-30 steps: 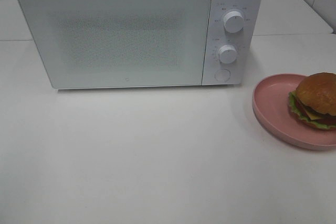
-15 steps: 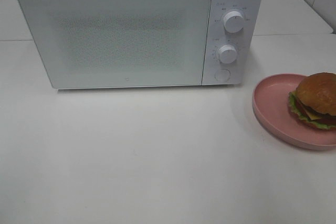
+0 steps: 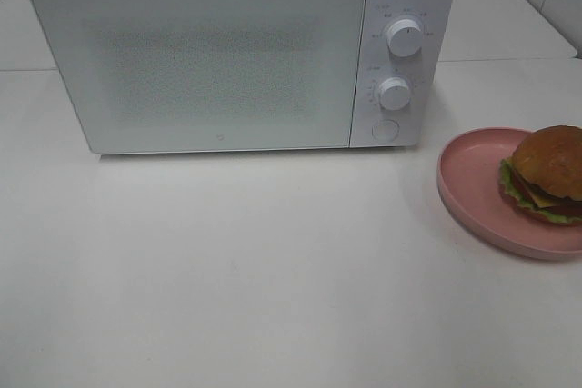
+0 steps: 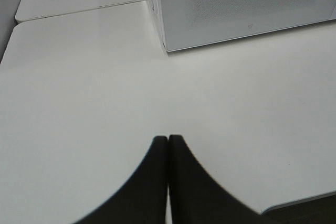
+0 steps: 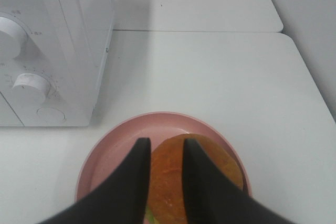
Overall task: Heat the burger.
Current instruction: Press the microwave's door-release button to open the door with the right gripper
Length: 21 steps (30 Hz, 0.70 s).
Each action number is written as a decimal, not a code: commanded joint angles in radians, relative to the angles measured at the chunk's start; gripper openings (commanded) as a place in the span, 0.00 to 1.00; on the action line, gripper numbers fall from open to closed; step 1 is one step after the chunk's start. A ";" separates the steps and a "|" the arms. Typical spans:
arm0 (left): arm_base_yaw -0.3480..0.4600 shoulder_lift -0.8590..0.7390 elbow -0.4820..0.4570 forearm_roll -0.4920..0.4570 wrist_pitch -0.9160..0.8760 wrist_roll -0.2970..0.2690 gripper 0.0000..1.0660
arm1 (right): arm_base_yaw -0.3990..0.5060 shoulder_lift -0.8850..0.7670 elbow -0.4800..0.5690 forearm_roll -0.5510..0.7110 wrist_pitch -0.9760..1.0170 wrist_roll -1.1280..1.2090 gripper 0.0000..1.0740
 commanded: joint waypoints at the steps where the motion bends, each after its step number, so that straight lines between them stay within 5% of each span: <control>1: -0.002 -0.021 0.003 0.000 -0.011 0.002 0.00 | 0.002 0.033 -0.008 0.006 -0.064 0.001 0.04; 18: -0.002 -0.021 0.003 0.000 -0.011 0.002 0.00 | 0.406 0.273 -0.039 0.007 -0.258 0.121 0.00; 21: -0.002 -0.021 0.003 0.000 -0.011 0.002 0.00 | 0.421 0.293 -0.049 0.007 -0.265 0.129 0.00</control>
